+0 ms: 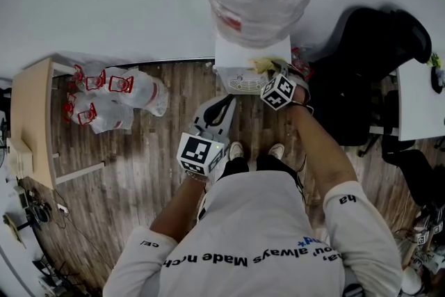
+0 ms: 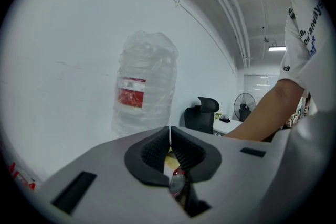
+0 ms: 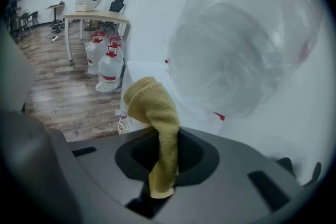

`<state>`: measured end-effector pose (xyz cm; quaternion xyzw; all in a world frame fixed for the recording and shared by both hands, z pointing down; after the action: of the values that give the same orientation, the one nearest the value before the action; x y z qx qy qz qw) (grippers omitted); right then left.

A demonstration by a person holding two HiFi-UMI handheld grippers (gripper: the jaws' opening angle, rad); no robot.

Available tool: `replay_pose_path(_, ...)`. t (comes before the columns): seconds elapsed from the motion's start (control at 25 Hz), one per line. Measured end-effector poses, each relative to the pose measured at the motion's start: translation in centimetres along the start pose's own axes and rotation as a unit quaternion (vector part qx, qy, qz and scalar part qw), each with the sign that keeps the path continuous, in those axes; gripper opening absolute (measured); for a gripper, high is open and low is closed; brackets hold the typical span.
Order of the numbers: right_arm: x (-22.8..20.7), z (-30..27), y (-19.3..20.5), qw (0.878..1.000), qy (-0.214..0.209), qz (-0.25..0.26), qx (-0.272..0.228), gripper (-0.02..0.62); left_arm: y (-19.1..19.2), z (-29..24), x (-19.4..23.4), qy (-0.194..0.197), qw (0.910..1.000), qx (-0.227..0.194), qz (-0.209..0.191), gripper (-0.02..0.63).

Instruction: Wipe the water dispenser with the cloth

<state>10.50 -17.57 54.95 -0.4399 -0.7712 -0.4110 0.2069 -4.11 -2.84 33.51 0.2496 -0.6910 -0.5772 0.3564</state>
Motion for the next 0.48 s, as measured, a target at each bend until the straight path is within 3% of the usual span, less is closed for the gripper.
replay_pose_path(0.16, -3.2, 0.0, 0.2, 0.999, 0.025, -0.039, -0.028, 0.06, 0.2, -1.2, 0.0, 0.004, 1.0, 0.0, 0.004, 0.028)
replay_pose_path(0.28, -6.3, -1.1, 1.9, 0.997, 0.045, -0.063, -0.013, 0.06, 0.3, -2.2, -0.2, 0.008, 1.0, 0.0, 0.006, 0.028)
replay_pose_path(0.48, -10.2, -3.2, 3.8, 0.996, 0.063, -0.06, 0.013, 0.06, 0.5, -3.5, -0.3, 0.008, 0.9999, 0.006, 0.008, 0.028)
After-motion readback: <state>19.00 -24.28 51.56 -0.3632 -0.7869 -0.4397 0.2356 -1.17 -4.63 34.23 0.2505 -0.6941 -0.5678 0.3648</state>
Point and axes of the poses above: the fingertips, and each gripper's own axes: z backward along the fingers, x to its left, y out of its underside, the point moved 2 cm from there along z, backward along the fingers, and after that the axes turned 14 degrees about y, right-handed, at the moved point
